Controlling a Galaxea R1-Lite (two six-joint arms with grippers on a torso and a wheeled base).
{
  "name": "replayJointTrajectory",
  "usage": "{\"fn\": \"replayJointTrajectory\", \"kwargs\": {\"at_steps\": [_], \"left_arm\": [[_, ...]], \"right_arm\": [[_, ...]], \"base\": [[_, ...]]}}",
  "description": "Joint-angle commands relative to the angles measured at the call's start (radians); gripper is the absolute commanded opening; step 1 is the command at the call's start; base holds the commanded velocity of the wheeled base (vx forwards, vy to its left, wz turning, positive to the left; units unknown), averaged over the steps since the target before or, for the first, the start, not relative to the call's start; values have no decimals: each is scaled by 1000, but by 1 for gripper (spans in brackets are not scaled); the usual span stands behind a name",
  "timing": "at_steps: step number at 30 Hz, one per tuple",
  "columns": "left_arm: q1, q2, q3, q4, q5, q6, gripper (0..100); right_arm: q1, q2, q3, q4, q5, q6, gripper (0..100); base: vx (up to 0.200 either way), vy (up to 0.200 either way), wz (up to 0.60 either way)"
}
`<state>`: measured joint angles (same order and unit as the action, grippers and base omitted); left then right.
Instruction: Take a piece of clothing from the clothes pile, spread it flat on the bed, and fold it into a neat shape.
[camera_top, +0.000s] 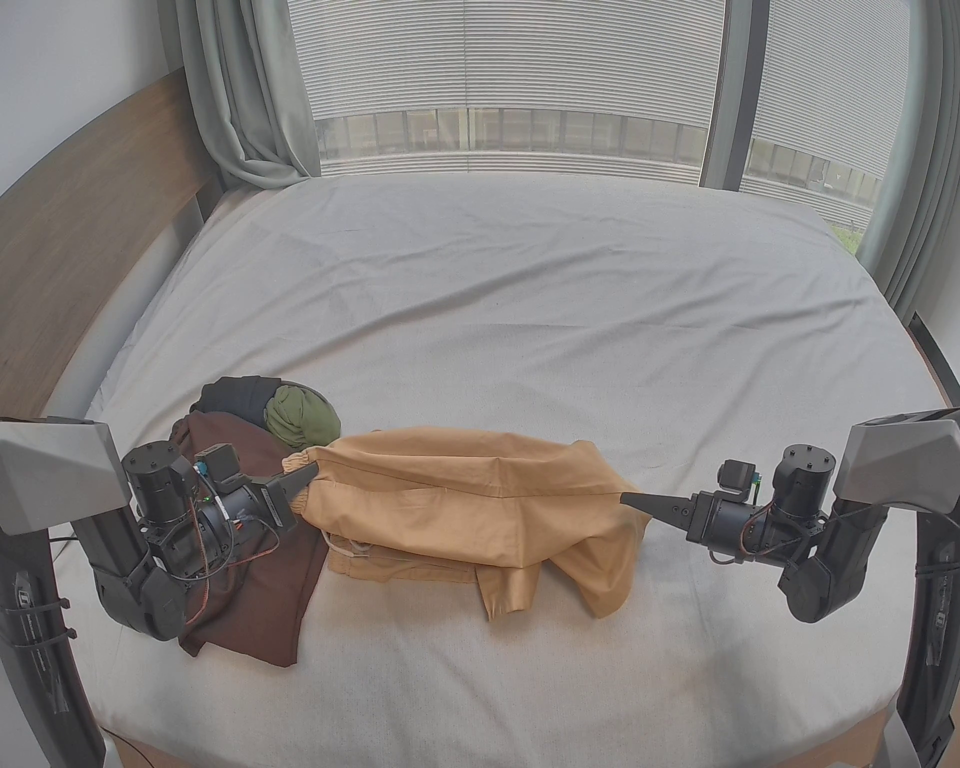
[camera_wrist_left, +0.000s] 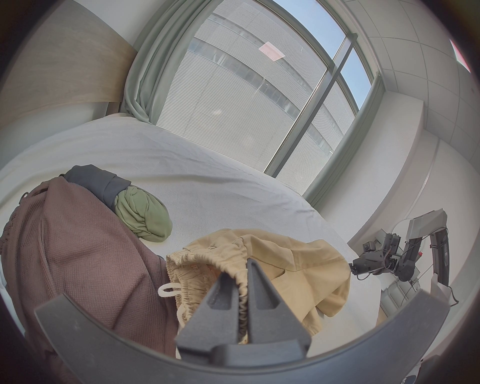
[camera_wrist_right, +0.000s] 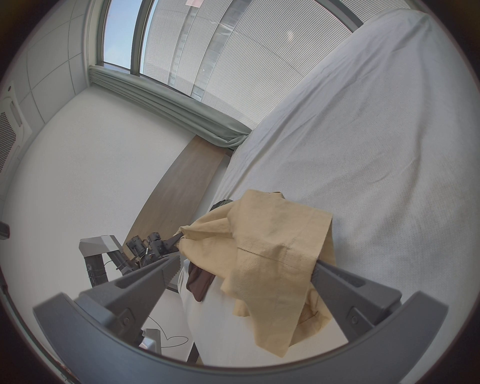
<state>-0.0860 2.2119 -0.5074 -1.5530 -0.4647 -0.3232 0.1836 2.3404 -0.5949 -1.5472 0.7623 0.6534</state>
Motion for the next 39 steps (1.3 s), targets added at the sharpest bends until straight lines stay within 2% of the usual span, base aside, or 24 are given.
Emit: {"fn": "replayJointTrajectory", "kwargs": {"at_steps": [1,10,17,30,31,36,39], "left_arm": [[-1,0,0,-1,0,0,0],[-3,-1,3,-1,0,0,0],[-12,-1,10,-1,0,1,0],[-12,-5,9,-1,0,1,0],[-12,-5,9,-1,0,1,0],[-12,-5,7,-1,0,1,0],[-14,-6,9,-1,0,1,0]], "right_arm": [[-6,-55,21,-1,23,0,100],[23,-55,9,-1,37,0,100],[77,-18,-37,-2,35,-1,100],[76,7,-86,-2,23,-5,100],[76,7,-86,-2,23,-5,0],[73,8,-89,-4,14,-6,0],[71,14,-97,-4,-14,-24,0]], "base": [[0,0,0],[0,0,0],[0,0,0],[0,0,0],[0,0,0],[0,0,0],[0,0,0]]}}
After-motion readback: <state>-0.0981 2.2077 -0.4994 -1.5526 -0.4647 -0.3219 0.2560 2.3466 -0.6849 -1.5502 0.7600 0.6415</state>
